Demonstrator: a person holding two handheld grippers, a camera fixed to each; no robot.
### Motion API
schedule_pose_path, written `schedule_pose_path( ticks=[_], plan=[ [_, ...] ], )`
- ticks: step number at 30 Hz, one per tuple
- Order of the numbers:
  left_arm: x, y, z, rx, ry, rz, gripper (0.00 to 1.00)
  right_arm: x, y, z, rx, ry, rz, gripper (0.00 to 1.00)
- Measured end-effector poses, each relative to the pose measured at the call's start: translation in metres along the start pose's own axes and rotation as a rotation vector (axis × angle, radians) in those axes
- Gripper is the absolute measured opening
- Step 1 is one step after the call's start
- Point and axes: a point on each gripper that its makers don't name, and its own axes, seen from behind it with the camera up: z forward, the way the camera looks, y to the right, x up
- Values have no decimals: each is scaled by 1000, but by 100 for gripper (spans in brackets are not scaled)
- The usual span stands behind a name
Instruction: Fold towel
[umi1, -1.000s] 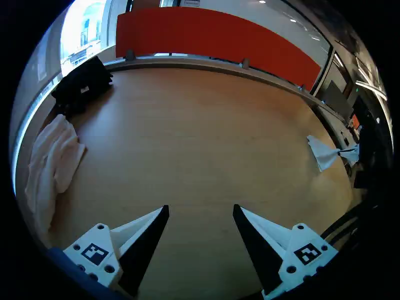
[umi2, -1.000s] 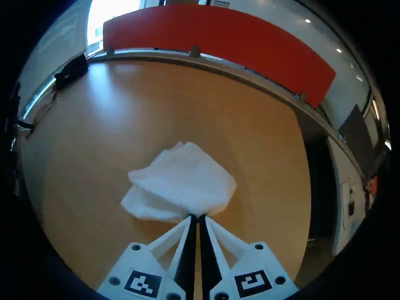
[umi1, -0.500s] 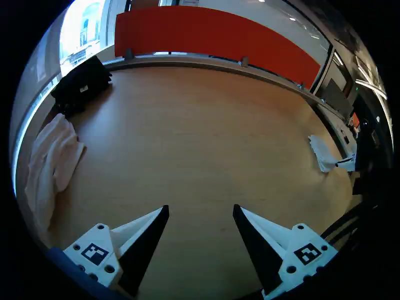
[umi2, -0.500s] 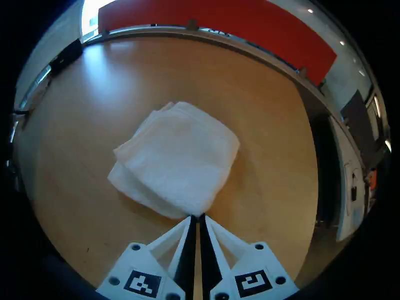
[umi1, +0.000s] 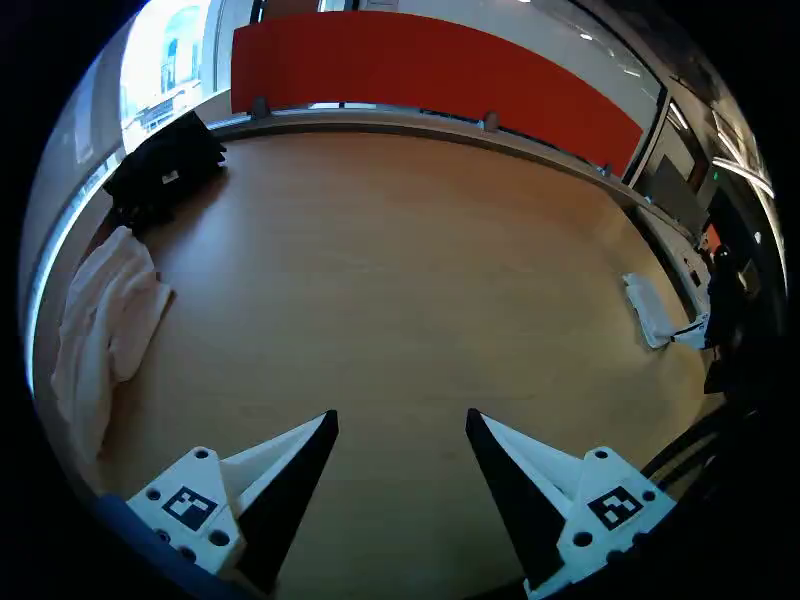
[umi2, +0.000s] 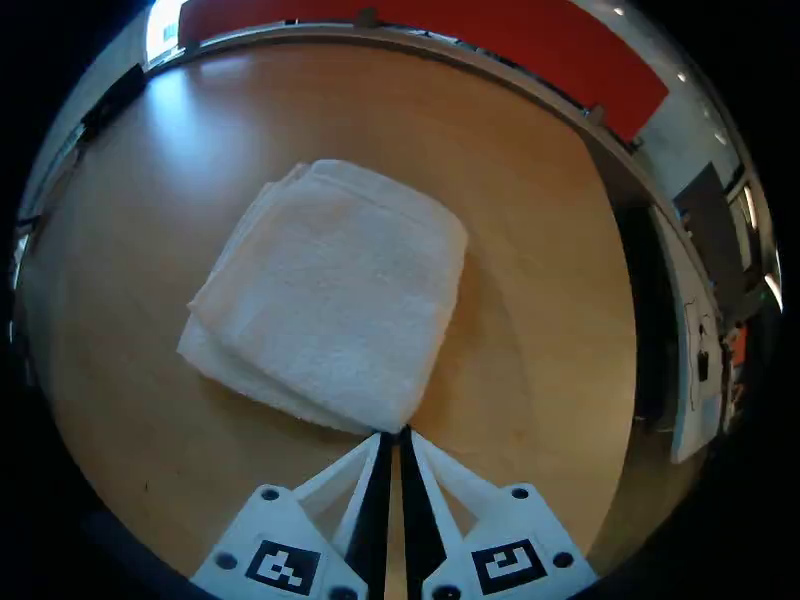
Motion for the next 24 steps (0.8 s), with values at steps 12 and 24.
schedule_pose_path(
  ticks=[12, 24],
  plan=[
    [0, 5, 0, 0, 1, -3, 95, 1, 3, 3, 0, -8, -4, 7],
    [0, 8, -1, -2, 1, -5, 95, 0, 7, 4, -10, -11, -21, 16]
  ],
)
